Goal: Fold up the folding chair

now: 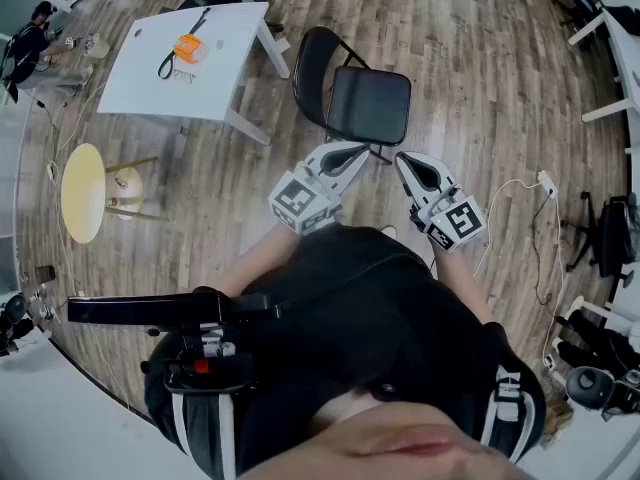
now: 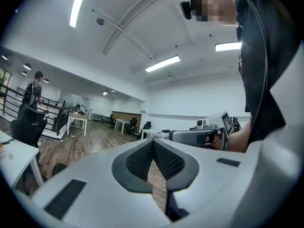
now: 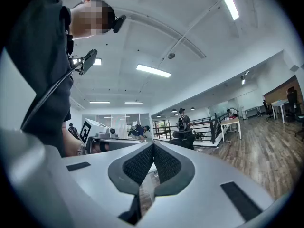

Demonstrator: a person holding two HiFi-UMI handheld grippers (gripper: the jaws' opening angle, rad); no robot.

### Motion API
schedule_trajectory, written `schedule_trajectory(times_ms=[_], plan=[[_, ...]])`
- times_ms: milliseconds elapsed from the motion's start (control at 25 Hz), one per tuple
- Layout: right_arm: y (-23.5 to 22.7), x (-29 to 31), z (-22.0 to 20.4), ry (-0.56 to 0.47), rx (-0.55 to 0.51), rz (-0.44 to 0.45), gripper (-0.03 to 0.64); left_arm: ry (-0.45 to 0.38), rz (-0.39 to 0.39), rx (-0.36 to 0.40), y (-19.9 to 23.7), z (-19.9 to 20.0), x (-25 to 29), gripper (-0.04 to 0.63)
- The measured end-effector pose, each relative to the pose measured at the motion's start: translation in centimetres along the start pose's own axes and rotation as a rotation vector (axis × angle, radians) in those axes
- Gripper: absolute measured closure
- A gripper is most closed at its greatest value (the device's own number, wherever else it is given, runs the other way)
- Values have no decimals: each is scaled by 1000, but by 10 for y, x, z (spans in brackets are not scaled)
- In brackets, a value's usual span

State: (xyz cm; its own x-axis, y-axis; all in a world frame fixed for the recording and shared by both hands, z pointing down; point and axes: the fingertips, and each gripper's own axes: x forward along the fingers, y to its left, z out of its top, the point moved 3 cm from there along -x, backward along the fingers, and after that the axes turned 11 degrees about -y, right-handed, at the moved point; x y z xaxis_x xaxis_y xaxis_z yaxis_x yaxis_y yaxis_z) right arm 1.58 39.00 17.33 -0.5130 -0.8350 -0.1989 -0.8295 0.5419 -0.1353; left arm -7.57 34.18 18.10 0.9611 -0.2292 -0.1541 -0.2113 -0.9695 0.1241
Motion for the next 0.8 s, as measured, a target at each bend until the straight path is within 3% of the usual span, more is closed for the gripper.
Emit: schedule_trajectory(times_ms=[520,800], plan=[[4,5,-3,-18,6,-4,608,9,-2,-5,7,-6,-10,591],[14,33,-17,-5,42,54,609,14,-2,-30,30,-8,-24,591]])
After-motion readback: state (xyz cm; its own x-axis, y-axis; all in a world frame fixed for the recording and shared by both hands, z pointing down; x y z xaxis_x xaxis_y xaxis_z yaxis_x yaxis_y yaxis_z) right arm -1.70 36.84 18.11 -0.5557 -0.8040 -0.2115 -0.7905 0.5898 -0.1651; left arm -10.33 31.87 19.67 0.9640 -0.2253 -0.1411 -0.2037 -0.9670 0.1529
